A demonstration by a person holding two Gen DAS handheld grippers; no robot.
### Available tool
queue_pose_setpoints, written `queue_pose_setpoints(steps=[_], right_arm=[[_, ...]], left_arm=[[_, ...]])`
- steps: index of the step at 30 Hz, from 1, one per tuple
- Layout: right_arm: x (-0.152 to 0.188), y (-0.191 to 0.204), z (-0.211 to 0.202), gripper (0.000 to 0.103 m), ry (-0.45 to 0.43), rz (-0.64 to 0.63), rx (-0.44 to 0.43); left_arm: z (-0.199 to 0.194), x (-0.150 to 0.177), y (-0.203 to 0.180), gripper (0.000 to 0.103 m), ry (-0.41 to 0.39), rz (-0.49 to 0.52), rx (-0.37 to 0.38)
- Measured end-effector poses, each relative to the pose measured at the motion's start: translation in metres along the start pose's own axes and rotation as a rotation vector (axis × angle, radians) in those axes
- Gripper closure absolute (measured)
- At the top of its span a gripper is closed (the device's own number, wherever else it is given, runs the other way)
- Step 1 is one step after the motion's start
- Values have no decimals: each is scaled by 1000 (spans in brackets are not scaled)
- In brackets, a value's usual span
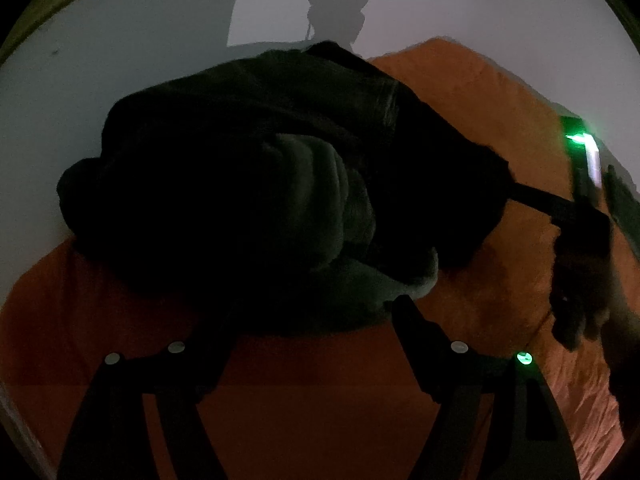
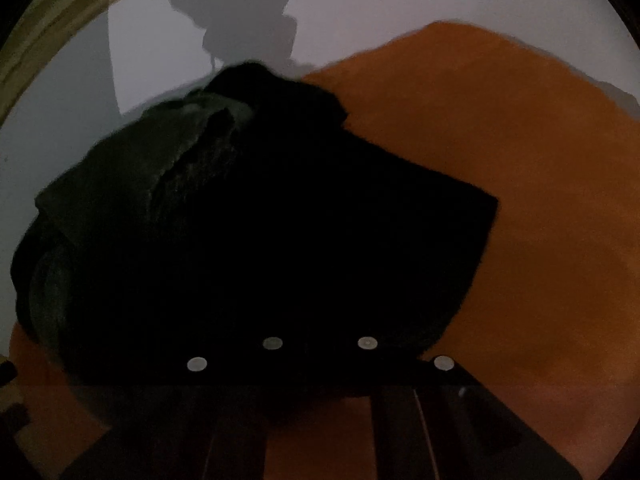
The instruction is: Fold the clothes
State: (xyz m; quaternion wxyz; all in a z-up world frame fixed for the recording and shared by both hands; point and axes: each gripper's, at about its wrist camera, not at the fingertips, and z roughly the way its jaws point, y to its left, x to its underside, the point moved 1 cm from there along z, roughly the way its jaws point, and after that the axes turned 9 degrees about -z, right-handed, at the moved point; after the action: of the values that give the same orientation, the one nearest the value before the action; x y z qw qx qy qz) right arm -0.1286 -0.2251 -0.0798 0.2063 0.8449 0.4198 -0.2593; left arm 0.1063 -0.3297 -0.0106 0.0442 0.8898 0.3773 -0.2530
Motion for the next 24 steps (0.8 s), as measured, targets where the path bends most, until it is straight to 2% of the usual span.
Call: queue_pose_setpoints(steps=[3,6,9,14,17,24], right_arm=[[15,-11,-34,98,-88,67,48],[30,-24,-66,99,-124,107,67],[36,-35,-106,99,-208,108,104],[44,-66,-175,102,-313,158,166],[52,-93,-215,102,-357,176,209],[103,-123,-289,103,-423,244,245]], left_arm=[[5,4,-8,26,-5,24,-18],[11,9,-16,26,21,22,13],[16,14,-31,26,40,40,35],[12,18,-54,26,22,77,72],[15,20,-68,26,33,84,105],[22,32,-109,26,60,137,148]])
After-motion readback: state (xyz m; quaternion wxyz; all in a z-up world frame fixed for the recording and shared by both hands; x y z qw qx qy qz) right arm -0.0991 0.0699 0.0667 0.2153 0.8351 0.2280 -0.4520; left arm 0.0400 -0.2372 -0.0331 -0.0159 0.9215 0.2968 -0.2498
